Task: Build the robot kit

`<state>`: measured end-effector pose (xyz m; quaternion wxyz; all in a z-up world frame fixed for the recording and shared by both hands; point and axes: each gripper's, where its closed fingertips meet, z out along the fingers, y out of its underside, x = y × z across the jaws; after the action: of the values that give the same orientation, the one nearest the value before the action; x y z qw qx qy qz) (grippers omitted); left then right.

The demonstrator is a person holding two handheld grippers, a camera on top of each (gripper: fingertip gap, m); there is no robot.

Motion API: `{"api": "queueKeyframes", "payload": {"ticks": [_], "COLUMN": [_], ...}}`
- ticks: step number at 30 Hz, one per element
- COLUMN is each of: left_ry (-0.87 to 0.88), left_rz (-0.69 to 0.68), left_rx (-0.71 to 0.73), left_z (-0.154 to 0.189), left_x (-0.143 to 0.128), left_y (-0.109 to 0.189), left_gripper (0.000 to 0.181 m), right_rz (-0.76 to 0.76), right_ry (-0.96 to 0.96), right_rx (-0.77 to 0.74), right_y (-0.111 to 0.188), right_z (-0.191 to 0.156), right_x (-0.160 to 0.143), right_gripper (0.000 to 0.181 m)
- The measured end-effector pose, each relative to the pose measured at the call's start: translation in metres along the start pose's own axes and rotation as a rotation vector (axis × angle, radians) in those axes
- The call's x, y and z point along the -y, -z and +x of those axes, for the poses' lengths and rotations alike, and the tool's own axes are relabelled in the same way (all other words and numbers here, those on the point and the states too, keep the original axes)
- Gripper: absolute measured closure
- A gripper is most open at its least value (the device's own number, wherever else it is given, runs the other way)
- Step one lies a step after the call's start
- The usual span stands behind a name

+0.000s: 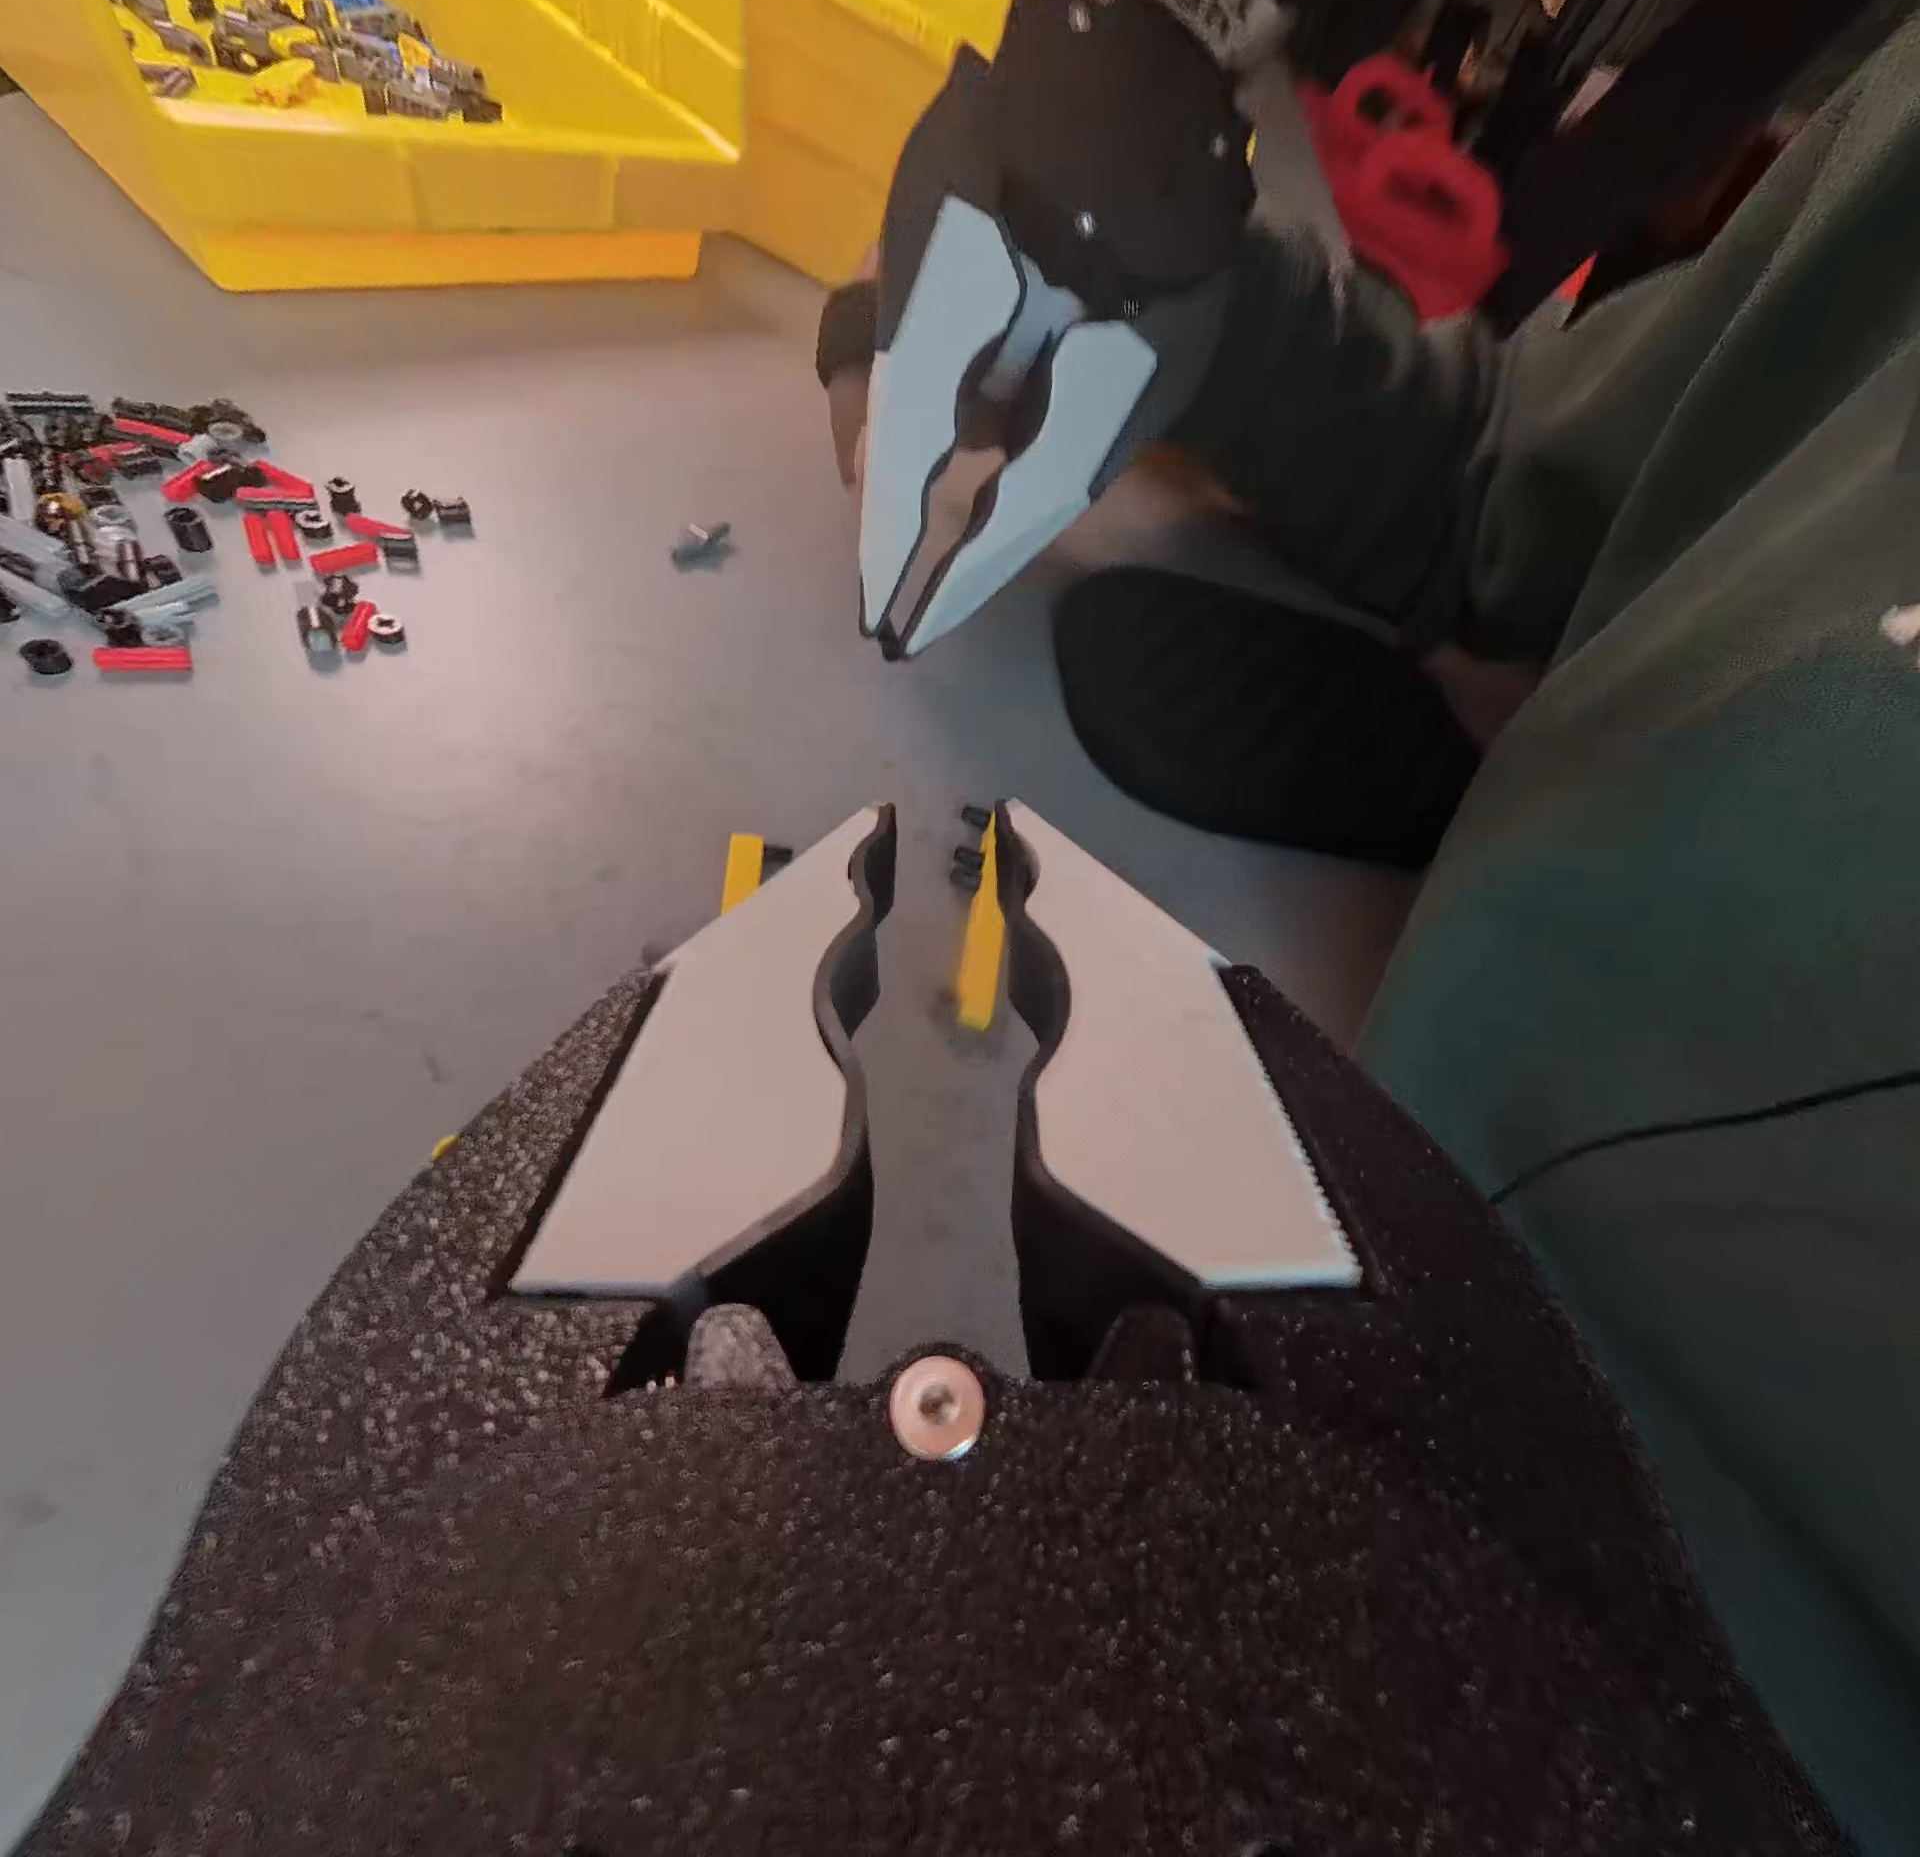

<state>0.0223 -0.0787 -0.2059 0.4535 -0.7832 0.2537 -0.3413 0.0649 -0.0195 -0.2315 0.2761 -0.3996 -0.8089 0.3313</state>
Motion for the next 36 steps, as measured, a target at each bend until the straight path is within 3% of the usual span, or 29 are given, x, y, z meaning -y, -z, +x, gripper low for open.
{"api": "queueKeyframes", "payload": {"ticks": [4, 9, 16, 21, 29, 36], "left_ry": [0.285, 0.425, 0.410, 0.425, 0.173, 0.101], "left_rz": [0.175, 0.245, 0.250, 0.278, 0.291, 0.298], "left_rx": [-0.134, -0.224, -0.280, -0.355, -0.361, -0.356], "left_z": [0.006, 0.009, 0.020, 0.027, 0.049, 0.055], "left_x": [0.031, 0.039, 0.043, 0.048, 0.053, 0.052], "left_y": [-0.007, -0.007, -0.002, 0.005, 0.012, 0.014], "left_gripper": [0.157, 0.161, 0.176, 0.177, 0.177, 0.177], "right_rz": [0.141, 0.174, 0.198, 0.243, 0.453, 0.498], "right_ry": [0.216, 0.315, 0.353, 0.373, 0.089, 0.030], "right_rx": [-0.169, -0.252, -0.297, -0.313, -0.053, 0.025], "right_y": [-0.003, -0.006, 0.001, 0.005, 0.016, 0.018], "right_z": [-0.003, -0.010, -0.012, -0.015, -0.031, -0.038], "right_x": [0.055, 0.079, 0.093, 0.103, 0.116, 0.120], "right_gripper": [0.176, 0.176, 0.176, 0.176, 0.174, 0.176]}}
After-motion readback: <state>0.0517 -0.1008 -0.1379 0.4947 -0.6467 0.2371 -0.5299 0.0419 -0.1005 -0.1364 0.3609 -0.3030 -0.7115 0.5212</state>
